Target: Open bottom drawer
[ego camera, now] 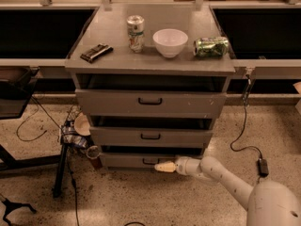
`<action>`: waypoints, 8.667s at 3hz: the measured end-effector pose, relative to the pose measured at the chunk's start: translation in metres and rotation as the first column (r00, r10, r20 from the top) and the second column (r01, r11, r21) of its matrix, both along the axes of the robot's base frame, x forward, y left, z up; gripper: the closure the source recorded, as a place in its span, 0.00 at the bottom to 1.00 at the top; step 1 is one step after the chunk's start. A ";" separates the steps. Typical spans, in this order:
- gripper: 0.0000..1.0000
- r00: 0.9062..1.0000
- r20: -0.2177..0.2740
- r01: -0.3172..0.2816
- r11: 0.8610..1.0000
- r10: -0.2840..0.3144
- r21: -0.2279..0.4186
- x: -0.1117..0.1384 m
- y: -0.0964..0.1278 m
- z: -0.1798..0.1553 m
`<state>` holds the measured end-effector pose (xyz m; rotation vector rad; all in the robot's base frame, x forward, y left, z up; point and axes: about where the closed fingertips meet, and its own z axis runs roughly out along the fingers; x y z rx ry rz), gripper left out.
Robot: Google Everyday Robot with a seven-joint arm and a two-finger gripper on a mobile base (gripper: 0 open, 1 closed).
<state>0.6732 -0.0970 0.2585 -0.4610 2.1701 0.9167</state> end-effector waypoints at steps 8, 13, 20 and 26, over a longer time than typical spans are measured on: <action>0.00 0.996 0.071 -0.051 0.998 0.054 -0.039 0.055 0.087 -0.018; 0.00 0.995 -0.096 -0.039 0.971 0.017 -0.235 0.037 0.050 -0.031; 0.00 0.976 -0.211 -0.122 0.925 0.046 -0.360 0.020 0.041 -0.039; 0.00 0.958 -0.276 -0.185 0.895 0.073 -0.405 0.007 0.041 -0.043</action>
Offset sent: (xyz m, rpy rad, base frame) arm 0.0400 0.0417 0.0003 0.0759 -0.0944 -0.0079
